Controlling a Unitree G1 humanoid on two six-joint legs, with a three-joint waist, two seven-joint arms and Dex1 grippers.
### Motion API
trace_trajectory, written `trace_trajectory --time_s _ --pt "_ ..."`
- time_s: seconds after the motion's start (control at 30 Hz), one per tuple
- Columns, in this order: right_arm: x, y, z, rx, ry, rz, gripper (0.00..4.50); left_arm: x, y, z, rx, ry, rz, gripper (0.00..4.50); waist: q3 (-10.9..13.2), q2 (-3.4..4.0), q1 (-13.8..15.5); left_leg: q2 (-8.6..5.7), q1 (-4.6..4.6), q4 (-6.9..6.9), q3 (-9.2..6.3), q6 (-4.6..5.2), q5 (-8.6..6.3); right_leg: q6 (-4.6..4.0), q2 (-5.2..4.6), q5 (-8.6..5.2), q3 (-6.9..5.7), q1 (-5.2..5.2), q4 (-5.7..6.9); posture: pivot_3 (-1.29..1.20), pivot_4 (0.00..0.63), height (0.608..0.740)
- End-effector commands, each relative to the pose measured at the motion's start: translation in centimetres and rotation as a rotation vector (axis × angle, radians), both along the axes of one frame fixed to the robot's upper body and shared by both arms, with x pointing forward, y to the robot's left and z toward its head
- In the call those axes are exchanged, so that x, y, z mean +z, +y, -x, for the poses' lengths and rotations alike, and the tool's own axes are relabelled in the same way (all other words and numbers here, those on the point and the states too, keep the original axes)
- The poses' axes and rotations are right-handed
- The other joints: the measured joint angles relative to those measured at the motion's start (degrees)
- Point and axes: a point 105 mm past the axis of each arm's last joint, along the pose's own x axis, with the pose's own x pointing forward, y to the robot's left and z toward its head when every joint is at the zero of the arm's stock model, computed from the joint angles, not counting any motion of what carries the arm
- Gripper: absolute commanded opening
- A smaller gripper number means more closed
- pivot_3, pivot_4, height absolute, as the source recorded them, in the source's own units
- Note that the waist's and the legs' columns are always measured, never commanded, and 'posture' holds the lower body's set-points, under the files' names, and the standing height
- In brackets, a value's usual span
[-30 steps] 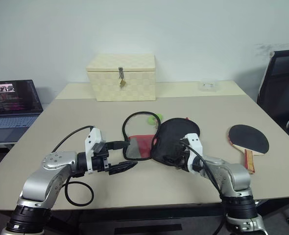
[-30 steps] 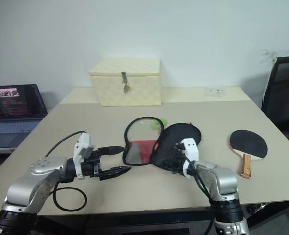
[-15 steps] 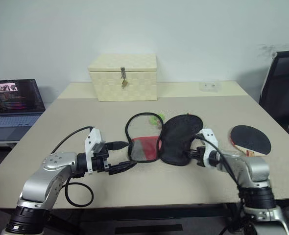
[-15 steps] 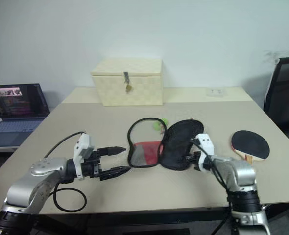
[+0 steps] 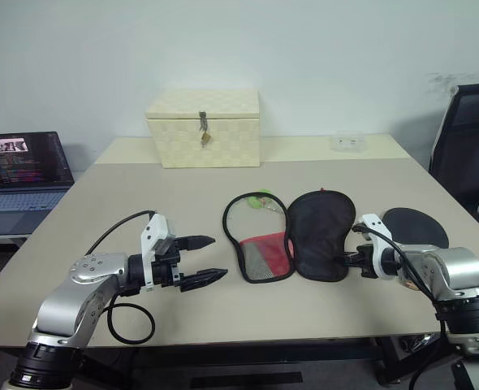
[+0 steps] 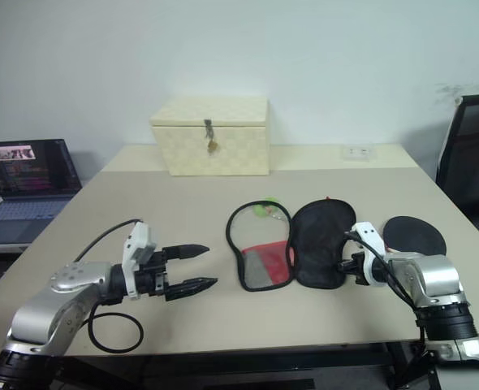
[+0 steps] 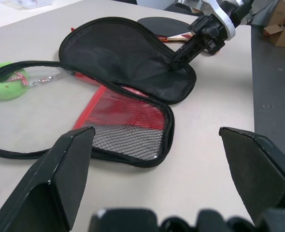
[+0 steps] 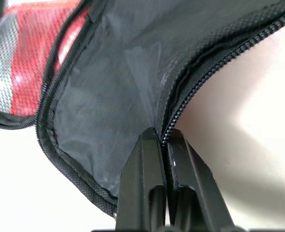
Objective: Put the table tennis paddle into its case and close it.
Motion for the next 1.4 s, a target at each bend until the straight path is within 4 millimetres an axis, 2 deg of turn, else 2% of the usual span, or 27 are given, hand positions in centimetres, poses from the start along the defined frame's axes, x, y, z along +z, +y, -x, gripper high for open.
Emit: trace_trajectory --time_s 0.03,0.3,0.33,0.5,0.53,0.6,0.73,0.83,0.93,1.07,1.17,1.4 --pt "1.7 -0.6 -1.1 0.008 -0.071 0.031 0.03 1.0 -0.3 0.3 -0.024 -0.050 -0.011 4.50 0.00 0.00 -0.02 0.00 0.00 0.00 0.00 0.00 0.00 0.00 0.01 0.00 0.00 0.00 0.00 0.00 0.150 0.740" --pt "2.8 -1.5 -2.9 -0.035 -0.121 0.045 0.03 1.1 -0.4 0.2 -0.027 -0.054 -0.013 4.50 0.00 0.00 0.01 0.00 -0.01 0.00 -0.01 0.00 0.00 0.00 0.03 0.00 -0.01 0.00 -0.01 0.00 0.150 0.740" --pt "2.9 -1.6 -3.1 -0.044 -0.128 0.047 0.44 1.1 -0.5 0.2 -0.027 -0.054 -0.012 4.50 0.00 0.00 0.01 0.00 -0.01 0.00 -0.01 0.00 0.00 0.00 0.02 0.00 -0.01 0.00 -0.01 0.00 0.150 0.740" --pt "3.5 -2.6 -3.3 -0.071 -0.173 0.082 1.95 1.1 -0.6 0.3 -0.029 -0.055 -0.008 4.50 0.00 0.00 0.02 0.00 -0.01 0.00 -0.03 0.00 0.00 0.00 0.02 0.01 0.00 0.00 0.00 0.00 0.150 0.740" --pt "4.6 -3.4 -3.6 -0.110 -0.206 0.073 2.39 1.1 -0.6 0.3 -0.029 -0.055 -0.008 4.50 0.00 0.00 0.02 0.00 -0.01 0.00 -0.02 0.00 0.00 0.00 0.02 0.01 0.00 0.00 0.00 0.00 0.150 0.740" --pt "6.3 -5.3 -3.9 -0.184 -0.281 0.102 3.00 1.1 -0.7 0.4 -0.033 -0.054 -0.004 4.50 0.01 0.01 0.07 0.00 -0.02 0.00 -0.03 0.00 0.00 -0.01 0.02 0.01 -0.01 0.00 0.00 0.00 0.150 0.740" --pt "7.3 -8.1 -3.5 -0.355 -0.345 0.135 4.39 1.1 -1.3 0.7 -0.064 -0.052 0.001 4.50 0.01 0.01 0.29 -0.03 -0.03 0.00 -0.02 0.00 0.00 0.00 0.01 0.00 -0.01 0.00 -0.02 0.00 0.150 0.740" --pt "6.8 -10.7 -2.5 -0.550 -0.373 0.176 4.39 1.2 -2.0 0.9 -0.098 -0.055 0.007 4.50 0.00 -0.01 0.46 0.00 -0.07 -0.01 -0.03 0.00 0.00 -0.01 0.00 0.00 0.01 0.00 -0.02 0.00 0.150 0.740" --pt "5.5 -11.9 -0.9 -0.679 -0.344 0.196 4.39 1.5 -2.4 0.7 -0.118 -0.064 0.008 4.50 0.00 0.00 0.54 0.01 -0.07 0.01 -0.03 -0.01 0.00 -0.01 0.00 0.00 0.02 0.00 0.02 0.00 0.150 0.740" --pt "4.2 -11.7 0.9 -0.746 -0.305 0.205 4.39 2.1 -2.8 0.6 -0.150 -0.077 0.011 4.50 -0.01 0.02 0.46 0.01 -0.02 0.01 0.00 -0.01 0.01 -0.01 0.02 0.00 0.03 -0.02 0.07 0.00 0.150 0.740" --pt "2.6 -11.5 1.8 -0.803 -0.257 0.185 4.39 3.4 -3.7 0.5 -0.194 -0.113 0.019 4.50 -0.01 0.01 0.46 0.00 0.00 0.02 -0.01 -0.01 0.01 0.00 0.07 0.00 0.07 0.00 0.06 0.00 0.150 0.740" --pt "1.1 -11.9 1.6 -0.854 -0.202 0.164 4.39 3.9 -4.0 0.2 -0.215 -0.131 0.015 4.50 -0.03 0.04 0.45 -0.02 0.01 0.01 0.17 -0.01 0.01 0.02 0.09 0.00 0.08 0.02 0.03 0.00 0.150 0.740"
